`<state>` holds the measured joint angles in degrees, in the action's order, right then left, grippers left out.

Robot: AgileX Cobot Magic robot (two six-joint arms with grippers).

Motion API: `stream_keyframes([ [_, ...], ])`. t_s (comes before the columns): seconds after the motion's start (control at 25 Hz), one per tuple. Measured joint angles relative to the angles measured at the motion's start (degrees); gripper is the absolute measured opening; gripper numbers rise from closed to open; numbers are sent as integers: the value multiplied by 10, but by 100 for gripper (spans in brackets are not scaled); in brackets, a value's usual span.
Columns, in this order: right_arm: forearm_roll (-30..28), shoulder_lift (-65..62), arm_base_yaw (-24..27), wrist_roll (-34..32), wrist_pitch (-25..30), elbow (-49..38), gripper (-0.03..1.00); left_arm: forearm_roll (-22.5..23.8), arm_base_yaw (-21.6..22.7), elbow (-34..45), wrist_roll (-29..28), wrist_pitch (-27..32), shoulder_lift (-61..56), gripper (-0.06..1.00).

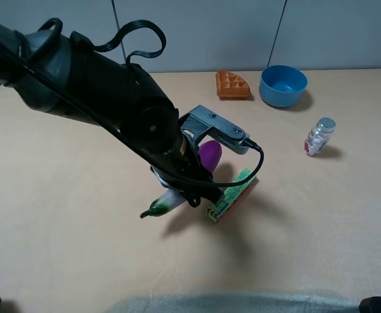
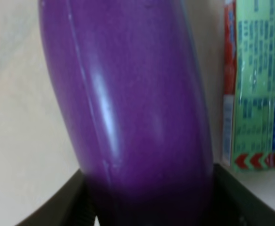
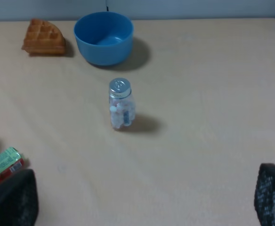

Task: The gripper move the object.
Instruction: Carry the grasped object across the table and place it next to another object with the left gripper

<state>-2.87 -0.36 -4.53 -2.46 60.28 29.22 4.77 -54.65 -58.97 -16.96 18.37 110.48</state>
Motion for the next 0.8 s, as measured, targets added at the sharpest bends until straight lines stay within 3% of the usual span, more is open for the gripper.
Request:
stream_keyframes([
  [0.52,3,0,0,0,0,0,69,0,0,0,0,-21,10,49],
  [0.8,3,0,0,0,0,0,69,0,0,0,0,-21,10,64],
])
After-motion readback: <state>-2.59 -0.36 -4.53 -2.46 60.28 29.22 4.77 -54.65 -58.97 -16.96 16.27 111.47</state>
